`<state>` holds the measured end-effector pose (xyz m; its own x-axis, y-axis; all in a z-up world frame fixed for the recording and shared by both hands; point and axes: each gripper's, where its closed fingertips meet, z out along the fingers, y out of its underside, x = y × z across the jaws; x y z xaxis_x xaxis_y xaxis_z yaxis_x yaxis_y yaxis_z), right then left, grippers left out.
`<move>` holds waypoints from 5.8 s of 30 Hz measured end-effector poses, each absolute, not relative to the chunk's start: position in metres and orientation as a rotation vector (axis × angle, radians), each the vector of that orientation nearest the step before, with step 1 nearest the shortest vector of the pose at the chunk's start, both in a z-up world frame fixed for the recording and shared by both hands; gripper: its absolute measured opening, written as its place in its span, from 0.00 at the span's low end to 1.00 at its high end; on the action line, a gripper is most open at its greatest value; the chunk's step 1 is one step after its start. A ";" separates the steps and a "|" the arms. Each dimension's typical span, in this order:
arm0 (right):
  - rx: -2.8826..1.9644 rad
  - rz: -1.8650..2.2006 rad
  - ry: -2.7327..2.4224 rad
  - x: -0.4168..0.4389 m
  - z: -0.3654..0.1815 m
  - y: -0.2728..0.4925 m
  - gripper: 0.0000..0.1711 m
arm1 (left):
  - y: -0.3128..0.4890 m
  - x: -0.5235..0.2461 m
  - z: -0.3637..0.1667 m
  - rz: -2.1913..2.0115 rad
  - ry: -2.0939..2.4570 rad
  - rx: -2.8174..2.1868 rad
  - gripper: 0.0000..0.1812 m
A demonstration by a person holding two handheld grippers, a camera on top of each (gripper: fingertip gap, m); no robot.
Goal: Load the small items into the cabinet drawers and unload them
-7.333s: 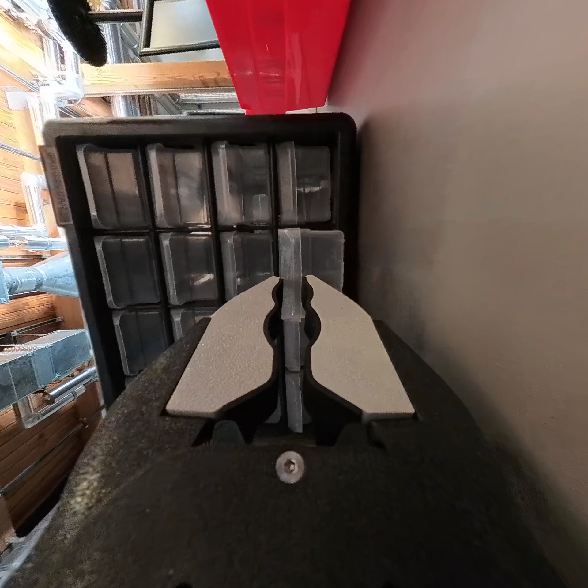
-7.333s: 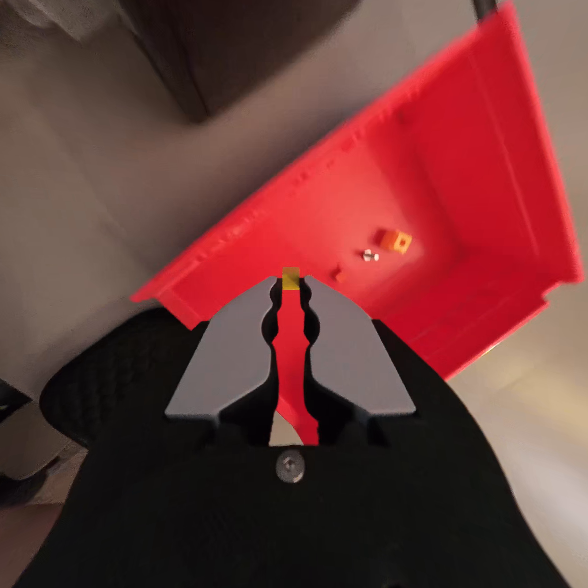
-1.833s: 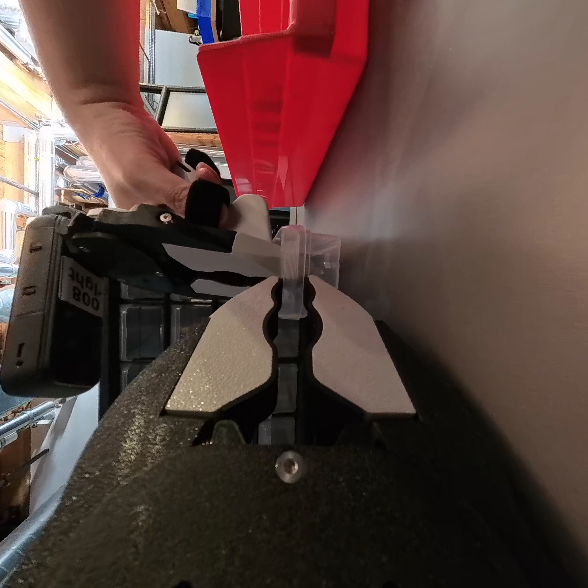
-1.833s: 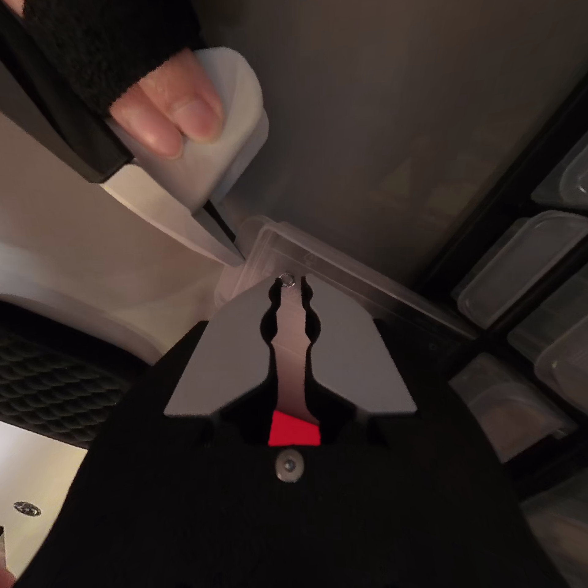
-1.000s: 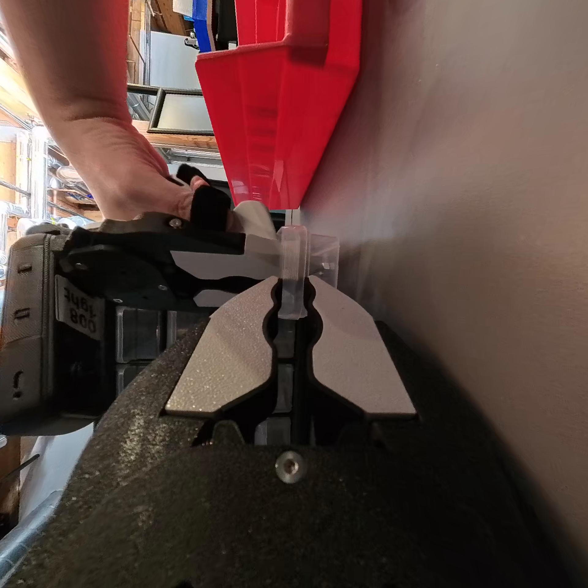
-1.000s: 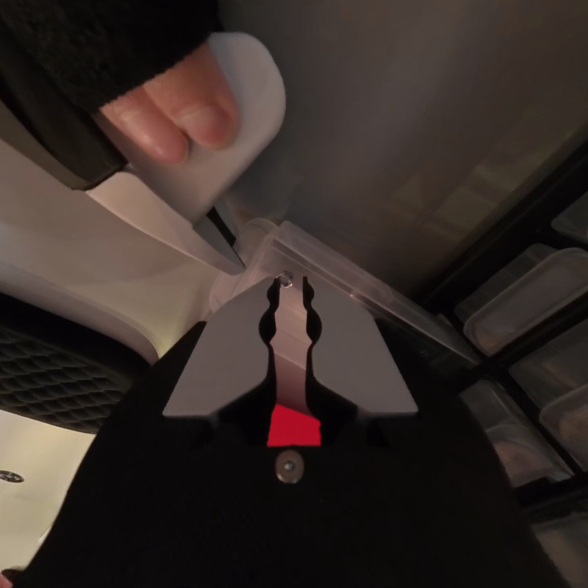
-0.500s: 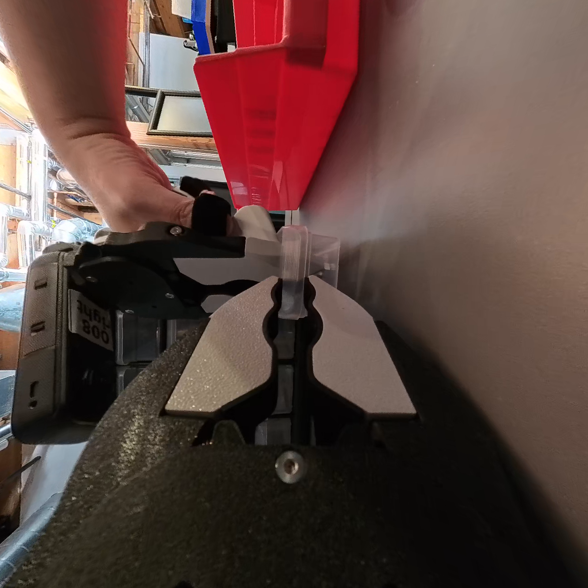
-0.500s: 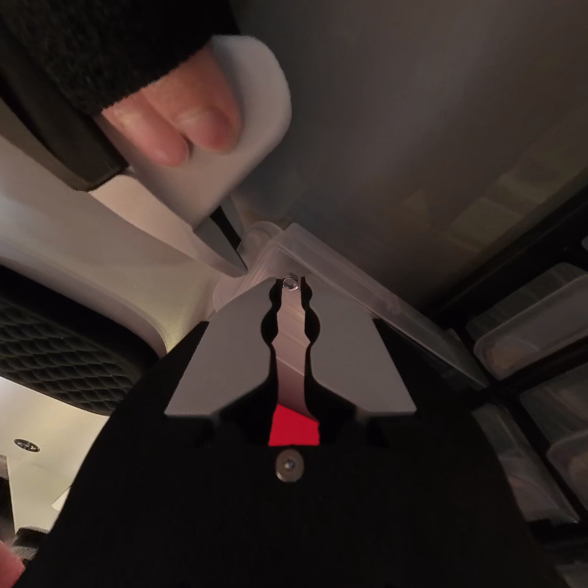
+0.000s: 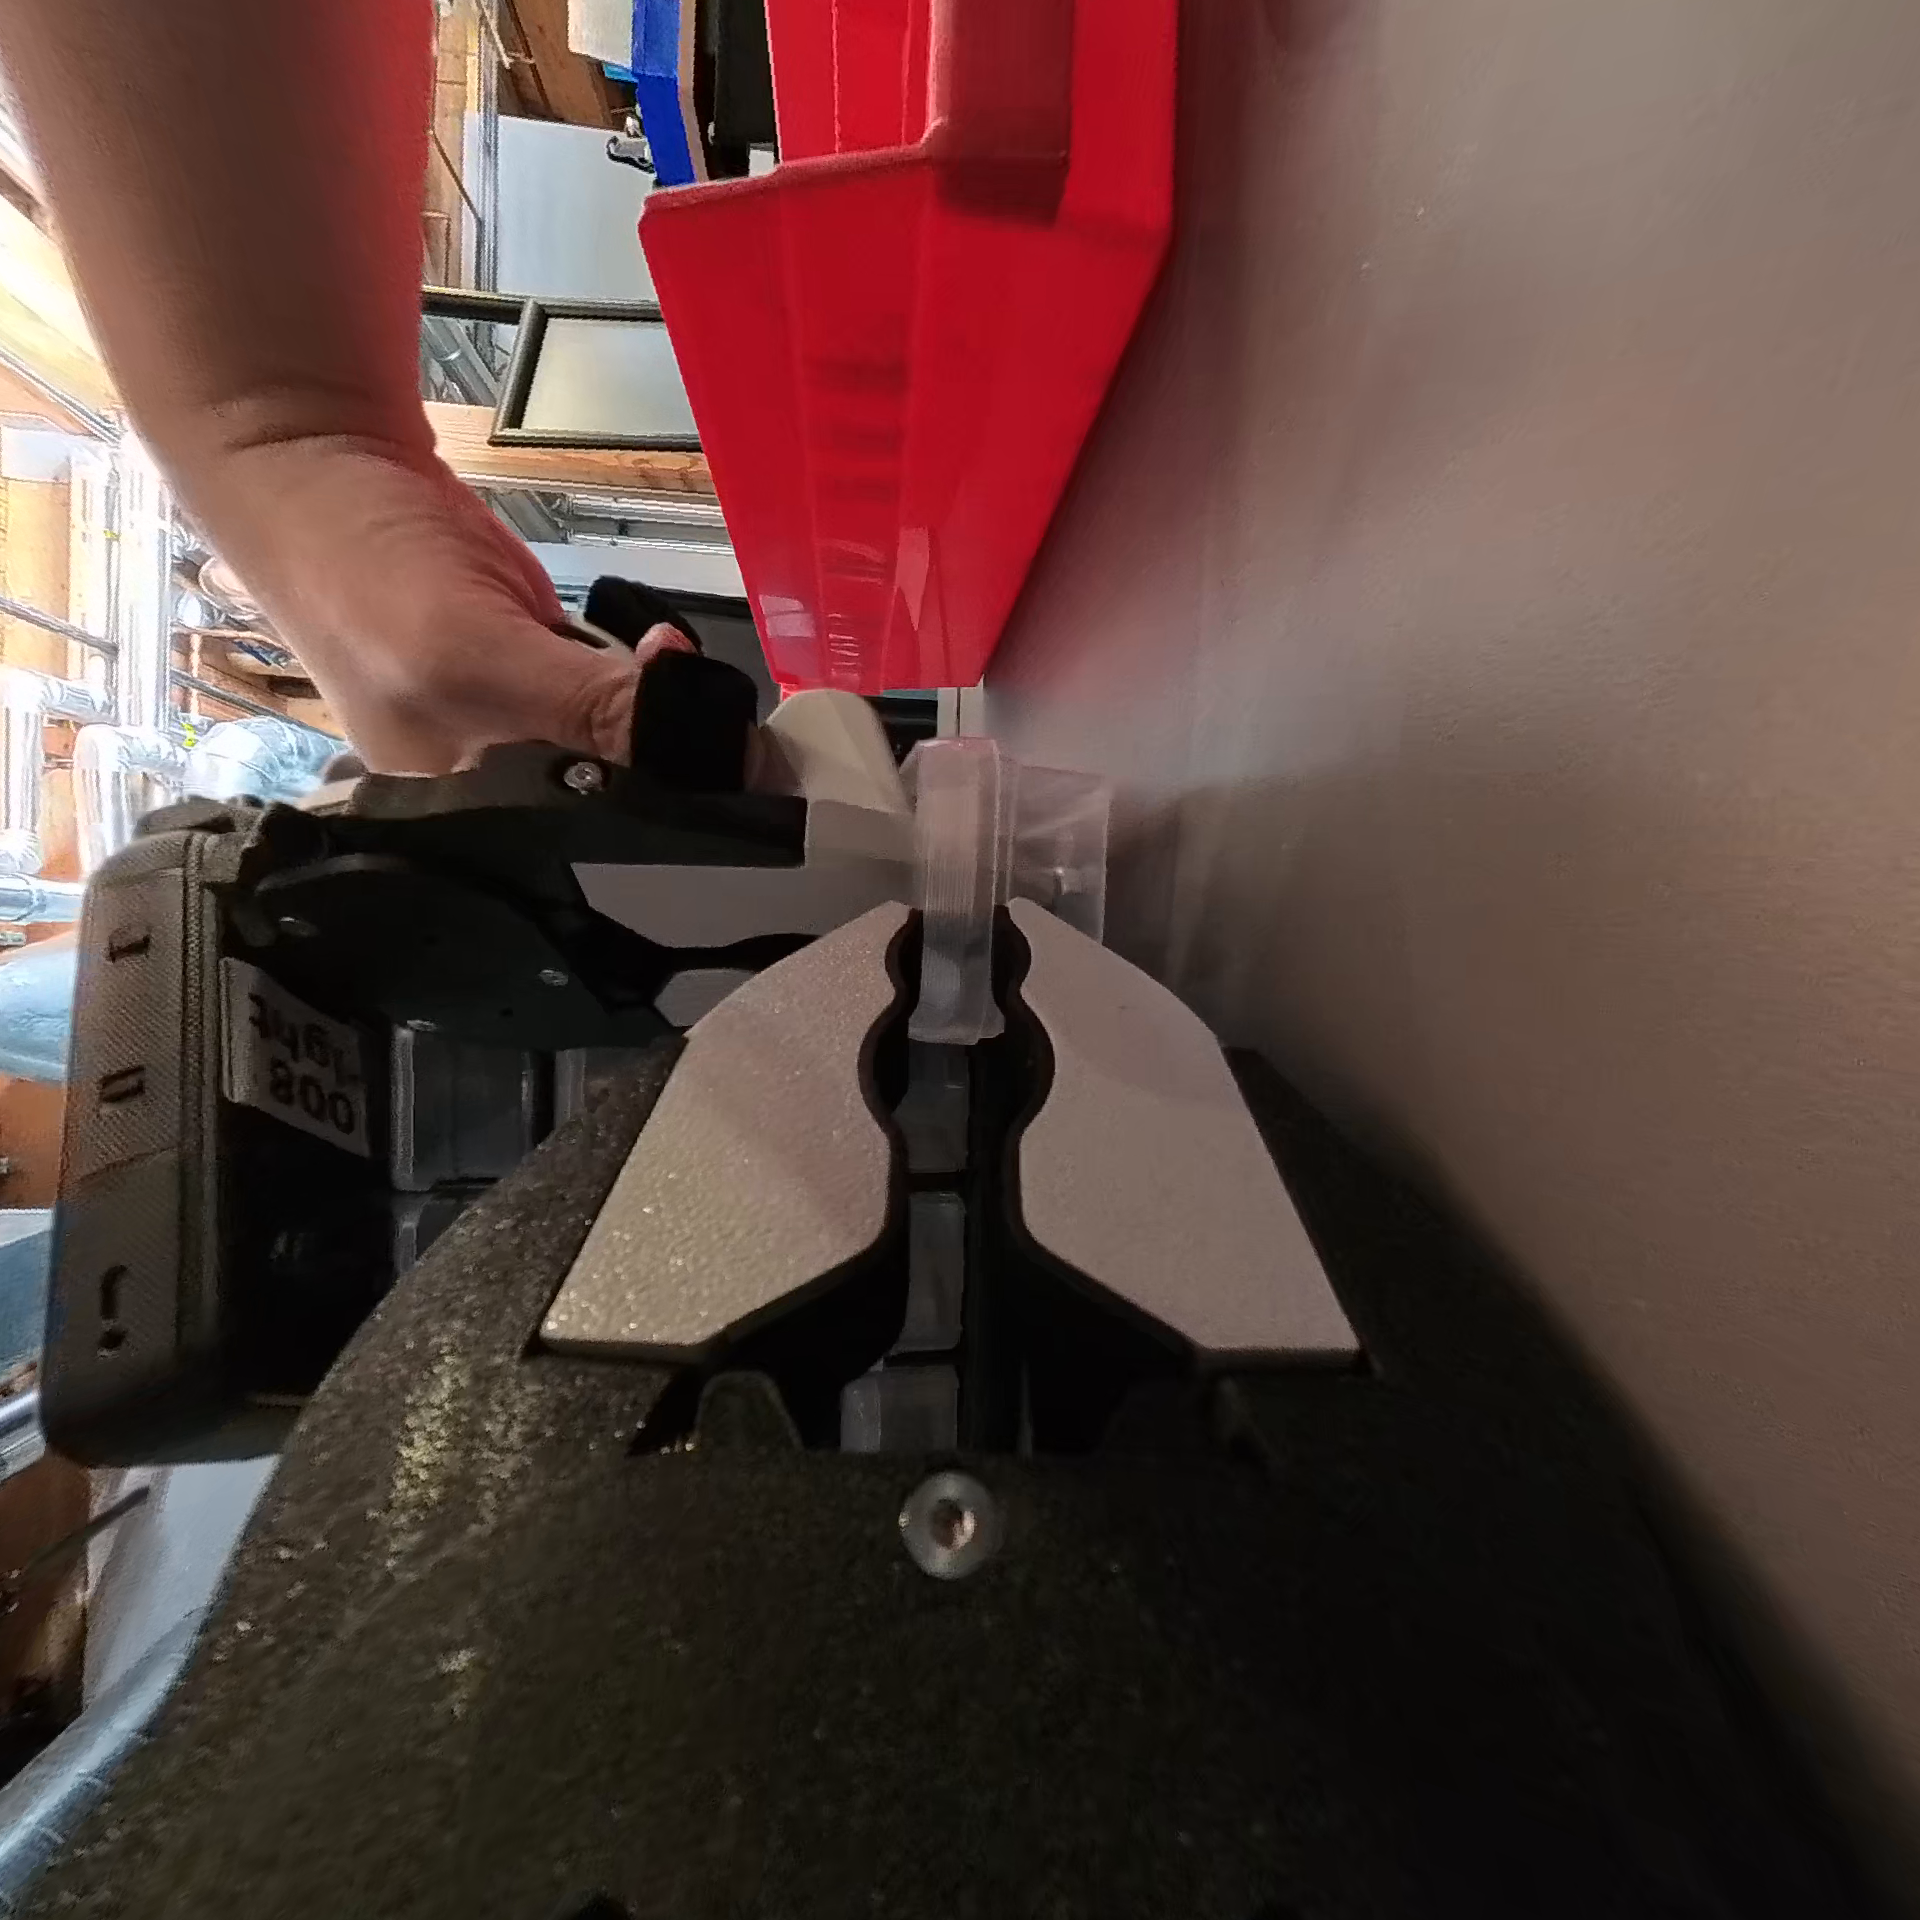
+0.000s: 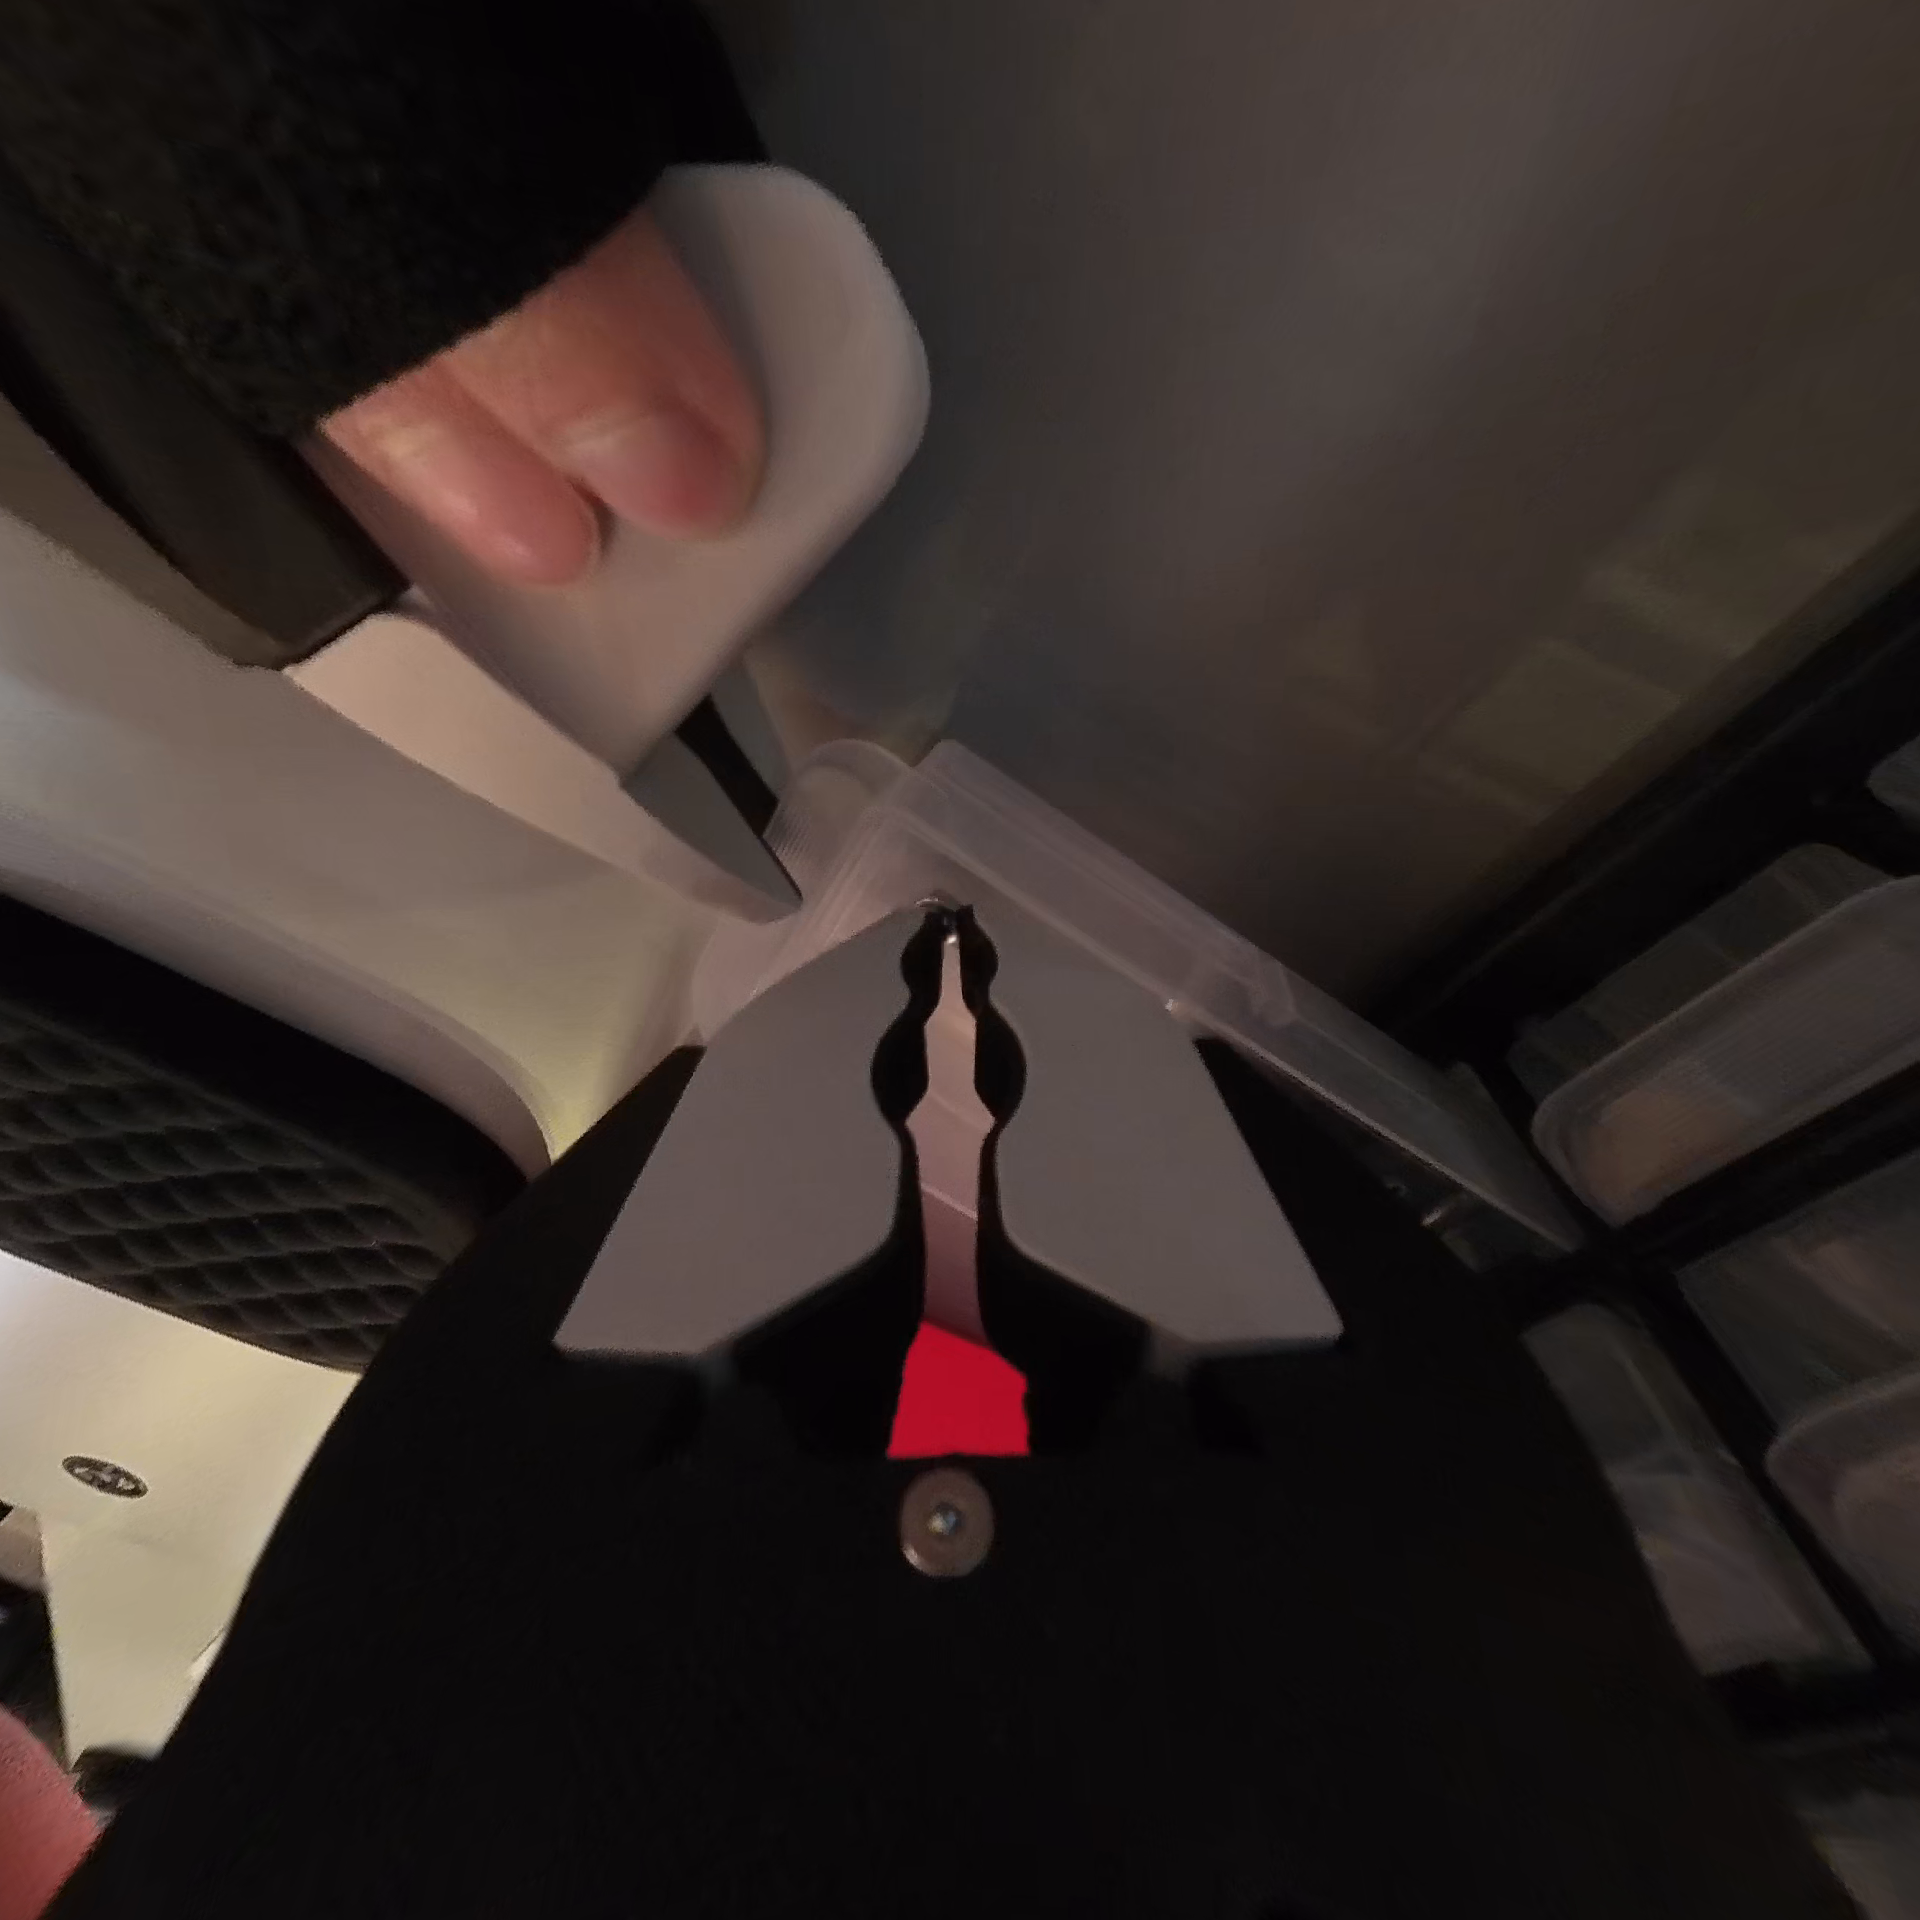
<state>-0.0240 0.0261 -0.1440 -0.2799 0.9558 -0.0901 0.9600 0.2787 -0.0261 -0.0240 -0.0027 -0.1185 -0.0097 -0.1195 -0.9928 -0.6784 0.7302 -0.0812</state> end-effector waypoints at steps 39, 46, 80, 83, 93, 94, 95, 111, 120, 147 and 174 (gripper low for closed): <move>2.024 0.084 2.338 -0.015 -0.145 0.040 0.09 | -0.003 -0.023 -0.120 0.495 1.550 -0.681 0.07; 2.187 0.082 2.211 -0.015 -0.145 0.044 0.12 | -0.003 -0.022 -0.120 0.495 1.549 -0.680 0.07; 2.478 -0.003 2.235 -0.010 -0.076 0.032 0.07 | 0.001 -0.023 -0.121 0.496 1.537 -0.687 0.07; 2.628 0.002 2.211 0.014 -0.046 0.028 0.07 | 0.002 -0.023 -0.120 0.491 1.532 -0.691 0.06; 2.980 0.029 1.718 0.144 -0.041 0.011 0.07 | 0.003 -0.021 -0.120 0.470 1.526 -0.712 0.06; 2.949 0.025 1.652 0.155 -0.056 0.009 0.07 | 0.004 -0.021 -0.120 0.470 1.526 -0.714 0.06; 2.928 0.045 1.588 0.166 -0.071 0.009 0.07 | 0.004 -0.021 -0.120 0.469 1.525 -0.715 0.06; 2.787 0.102 1.355 0.208 -0.159 0.012 0.07 | 0.007 -0.023 -0.118 0.462 1.518 -0.738 0.06; 2.910 0.155 1.421 0.202 -0.145 0.020 0.14 | 0.006 -0.023 -0.117 0.465 1.521 -0.735 0.06; 3.697 -0.031 1.596 0.117 -0.051 0.007 0.17 | 0.069 -0.016 -0.110 0.617 1.498 -0.801 0.05; 3.883 -0.407 1.395 0.121 -0.031 0.002 0.19 | 0.091 -0.026 -0.089 0.432 1.429 -0.998 0.14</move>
<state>0.1207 0.0021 -0.0315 0.8112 0.5672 0.1426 0.4013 -0.3624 -0.8412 -0.0256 0.0914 -0.0894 0.1545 -0.3065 -0.9393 -0.7751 0.5519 -0.3076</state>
